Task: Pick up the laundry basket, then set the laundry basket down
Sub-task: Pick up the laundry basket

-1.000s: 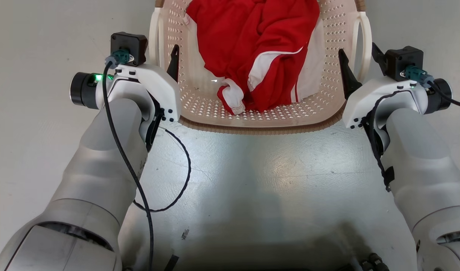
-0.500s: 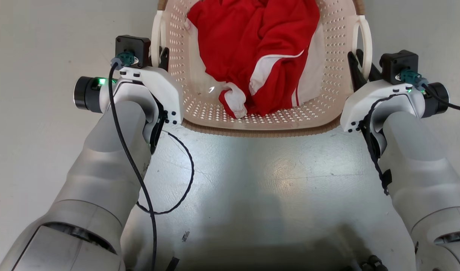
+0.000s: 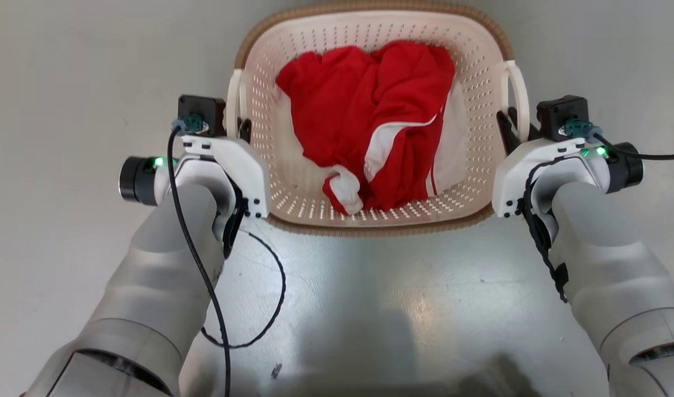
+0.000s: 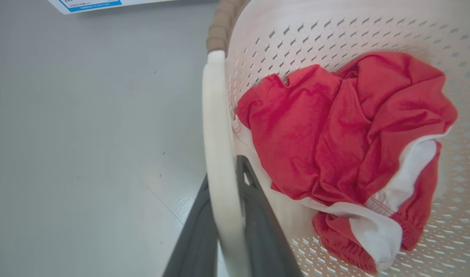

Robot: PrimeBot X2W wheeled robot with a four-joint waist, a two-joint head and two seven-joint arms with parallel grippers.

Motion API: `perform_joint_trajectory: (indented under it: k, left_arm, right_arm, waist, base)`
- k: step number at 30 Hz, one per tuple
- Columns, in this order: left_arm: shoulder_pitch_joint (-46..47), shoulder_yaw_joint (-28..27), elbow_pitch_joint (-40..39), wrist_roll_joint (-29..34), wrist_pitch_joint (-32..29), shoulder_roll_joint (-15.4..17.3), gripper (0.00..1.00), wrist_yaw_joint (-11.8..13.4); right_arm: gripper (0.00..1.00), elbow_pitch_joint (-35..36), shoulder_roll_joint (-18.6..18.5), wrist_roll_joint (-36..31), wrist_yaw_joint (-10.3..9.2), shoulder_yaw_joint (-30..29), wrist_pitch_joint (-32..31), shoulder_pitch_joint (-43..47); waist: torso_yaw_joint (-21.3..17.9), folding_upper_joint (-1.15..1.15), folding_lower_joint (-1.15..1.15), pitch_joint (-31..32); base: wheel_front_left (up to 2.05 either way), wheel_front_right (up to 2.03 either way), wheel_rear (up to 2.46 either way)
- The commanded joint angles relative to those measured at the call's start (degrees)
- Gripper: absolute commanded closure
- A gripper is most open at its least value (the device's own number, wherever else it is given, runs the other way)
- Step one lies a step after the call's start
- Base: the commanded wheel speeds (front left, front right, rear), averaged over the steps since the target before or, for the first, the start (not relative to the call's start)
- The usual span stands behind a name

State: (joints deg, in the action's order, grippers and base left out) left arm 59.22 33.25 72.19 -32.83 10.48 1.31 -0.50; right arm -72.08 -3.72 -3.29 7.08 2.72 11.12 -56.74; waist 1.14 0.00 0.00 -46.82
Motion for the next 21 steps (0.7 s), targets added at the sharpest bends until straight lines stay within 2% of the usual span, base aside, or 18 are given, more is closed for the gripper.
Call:
perform_joint_trajectory:
  k: [1,5,9,15,21]
  left_arm:
    - [-1.16,-0.29,-0.76,-0.38,-0.17,1.56,1.00,0.08]
    - [-2.43,0.35,-0.11,-1.11,-0.73,1.56,1.00,0.17]
    - [-3.88,0.61,0.54,-2.02,-2.33,1.56,1.00,-0.23]
    - [-6.31,0.94,1.25,-2.76,-5.45,2.02,1.00,-1.01]
    - [-9.25,1.26,1.52,-3.25,-6.82,2.96,1.00,-1.42]
  right_arm:
    - [1.00,0.10,0.84,0.36,0.41,2.06,-0.30,1.18]
    - [1.00,-0.38,0.84,3.19,0.41,5.16,-2.26,1.89]
    - [1.00,-0.20,0.84,8.77,0.41,9.70,-4.77,3.60]
    - [1.00,2.68,0.84,16.68,0.41,17.44,-9.00,6.81]
    - [1.00,4.24,0.84,22.08,0.41,22.80,-11.57,9.64]
  waist:
    - [-0.07,0.00,0.00,1.97]
    - [-0.40,0.00,0.00,5.81]
    - [-0.81,0.00,0.00,10.17]
    - [-2.00,0.00,0.00,16.60]
    - [-3.25,0.00,0.00,22.71]
  base:
    - [0.00,0.00,0.00]
    - [0.00,0.00,0.00]
    - [0.00,0.00,0.00]
    - [0.00,0.00,0.00]
    - [0.00,0.00,0.00]
